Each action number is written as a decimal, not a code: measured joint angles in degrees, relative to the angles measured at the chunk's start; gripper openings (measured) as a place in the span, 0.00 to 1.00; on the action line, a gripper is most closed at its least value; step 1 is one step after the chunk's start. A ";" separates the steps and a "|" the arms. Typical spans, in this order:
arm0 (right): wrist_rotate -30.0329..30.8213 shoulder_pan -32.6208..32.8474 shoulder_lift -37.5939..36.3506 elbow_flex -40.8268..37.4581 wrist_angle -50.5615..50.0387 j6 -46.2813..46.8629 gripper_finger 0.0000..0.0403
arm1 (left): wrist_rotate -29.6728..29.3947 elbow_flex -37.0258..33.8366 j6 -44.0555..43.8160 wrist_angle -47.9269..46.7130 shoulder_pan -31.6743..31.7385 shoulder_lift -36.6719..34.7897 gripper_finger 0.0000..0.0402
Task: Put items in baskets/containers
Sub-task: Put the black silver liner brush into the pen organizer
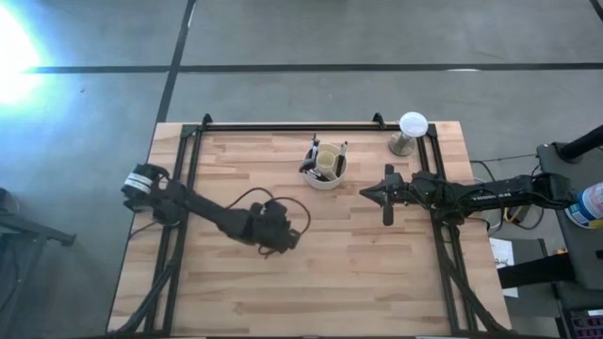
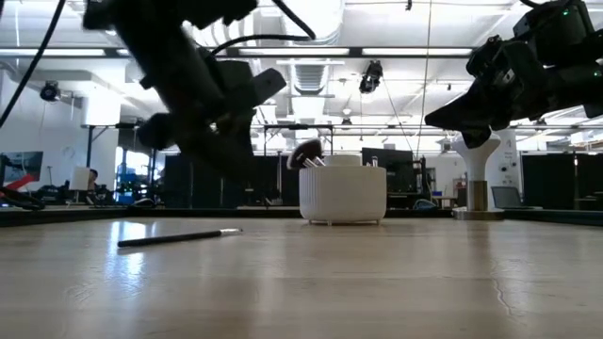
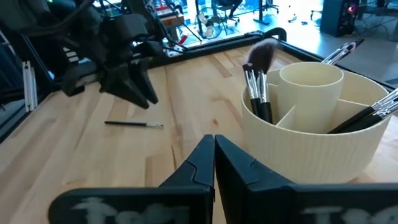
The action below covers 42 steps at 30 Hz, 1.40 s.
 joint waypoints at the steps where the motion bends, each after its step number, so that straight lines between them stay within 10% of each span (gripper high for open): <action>1: -0.01 0.00 0.00 0.00 0.00 -0.06 0.02 | 1.01 1.67 -0.75 -3.70 0.50 -0.06 0.22; 28: -1.05 0.00 0.02 -0.22 0.00 -0.06 0.02 | 10.91 -5.76 -4.68 -6.42 7.61 0.12 0.24; 42: -1.05 0.00 0.02 -0.22 0.00 -0.06 0.02 | 10.14 -8.02 -6.97 -5.38 7.61 -0.17 0.00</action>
